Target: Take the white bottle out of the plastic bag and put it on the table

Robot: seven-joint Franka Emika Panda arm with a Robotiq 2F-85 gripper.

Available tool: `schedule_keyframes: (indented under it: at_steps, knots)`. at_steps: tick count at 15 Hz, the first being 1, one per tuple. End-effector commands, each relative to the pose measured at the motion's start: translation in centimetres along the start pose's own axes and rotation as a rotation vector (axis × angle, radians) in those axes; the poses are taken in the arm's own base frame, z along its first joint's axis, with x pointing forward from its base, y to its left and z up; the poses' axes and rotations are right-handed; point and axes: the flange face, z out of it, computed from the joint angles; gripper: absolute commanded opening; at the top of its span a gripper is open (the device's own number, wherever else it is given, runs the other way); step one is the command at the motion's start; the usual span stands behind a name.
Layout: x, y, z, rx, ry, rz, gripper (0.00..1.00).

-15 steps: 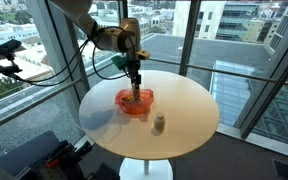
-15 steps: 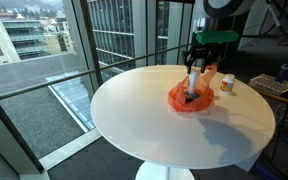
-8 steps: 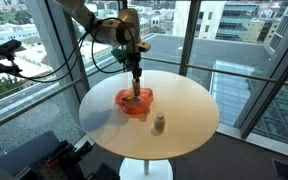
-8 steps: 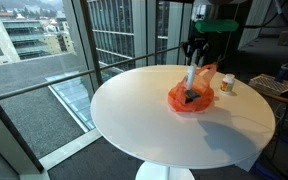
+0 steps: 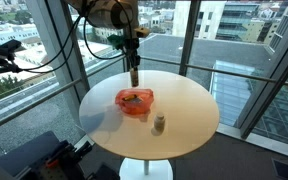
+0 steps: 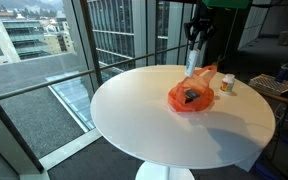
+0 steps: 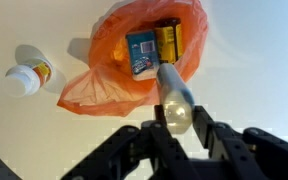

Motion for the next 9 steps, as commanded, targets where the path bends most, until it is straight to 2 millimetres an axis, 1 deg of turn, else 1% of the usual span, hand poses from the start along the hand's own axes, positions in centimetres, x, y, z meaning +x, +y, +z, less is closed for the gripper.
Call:
schedule_keyframes:
  at_steps: [1,3,5,9]
  knots:
    - [-0.9,1.9,-3.0,0.003,-0.015,-0.035,0.09]
    - [-1.2,3.0,-3.9,-0.001,-0.020,-0.044,0.09]
    - [-1.7,4.3,-4.4,-0.002,-0.022,-0.052,0.09]
    - [-2.7,7.7,-4.3,-0.014,-0.037,-0.064,0.09]
